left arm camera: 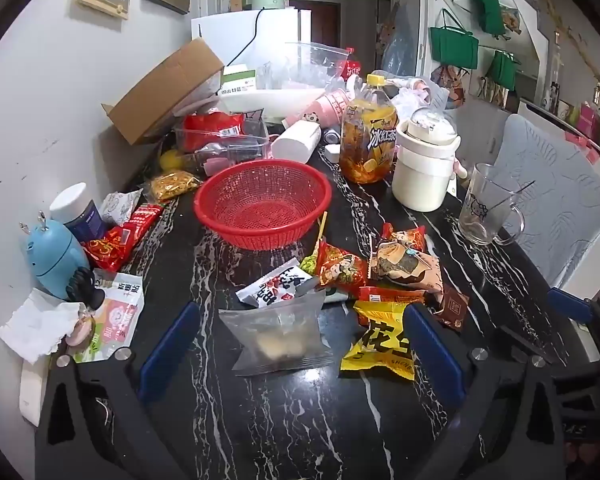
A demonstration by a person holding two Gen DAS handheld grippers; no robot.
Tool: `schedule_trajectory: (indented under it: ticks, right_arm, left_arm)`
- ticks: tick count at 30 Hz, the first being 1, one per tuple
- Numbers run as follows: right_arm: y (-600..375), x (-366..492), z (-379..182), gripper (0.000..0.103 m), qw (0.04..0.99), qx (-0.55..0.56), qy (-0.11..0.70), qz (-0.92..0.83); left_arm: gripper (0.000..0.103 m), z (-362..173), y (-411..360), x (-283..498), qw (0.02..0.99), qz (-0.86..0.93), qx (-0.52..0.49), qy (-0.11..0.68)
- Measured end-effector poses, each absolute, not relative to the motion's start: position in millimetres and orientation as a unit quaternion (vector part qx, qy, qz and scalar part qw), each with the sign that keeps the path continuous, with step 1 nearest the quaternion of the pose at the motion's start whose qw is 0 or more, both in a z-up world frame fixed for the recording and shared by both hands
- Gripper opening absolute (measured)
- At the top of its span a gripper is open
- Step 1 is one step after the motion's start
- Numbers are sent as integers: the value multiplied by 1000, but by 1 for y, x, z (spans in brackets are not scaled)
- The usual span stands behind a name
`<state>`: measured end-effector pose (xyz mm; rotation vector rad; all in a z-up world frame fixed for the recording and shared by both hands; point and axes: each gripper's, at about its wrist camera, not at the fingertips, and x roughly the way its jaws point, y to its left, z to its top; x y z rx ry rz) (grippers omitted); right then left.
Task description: Organize snacks
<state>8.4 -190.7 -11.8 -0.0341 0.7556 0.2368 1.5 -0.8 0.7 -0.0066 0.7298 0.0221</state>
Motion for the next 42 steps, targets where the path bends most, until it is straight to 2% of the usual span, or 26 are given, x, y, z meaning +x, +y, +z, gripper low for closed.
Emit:
schedule_trajectory:
  ticks: [4,42]
  right_arm:
    - [-190,9,-11,103,923,-15,367,116]
    - [-186,4,-12,103,921,-6,374,111]
  left_arm:
    - [103,5,0,-5,940,4,-16,341]
    - [103,1,8,-5,932,-23,-26,361]
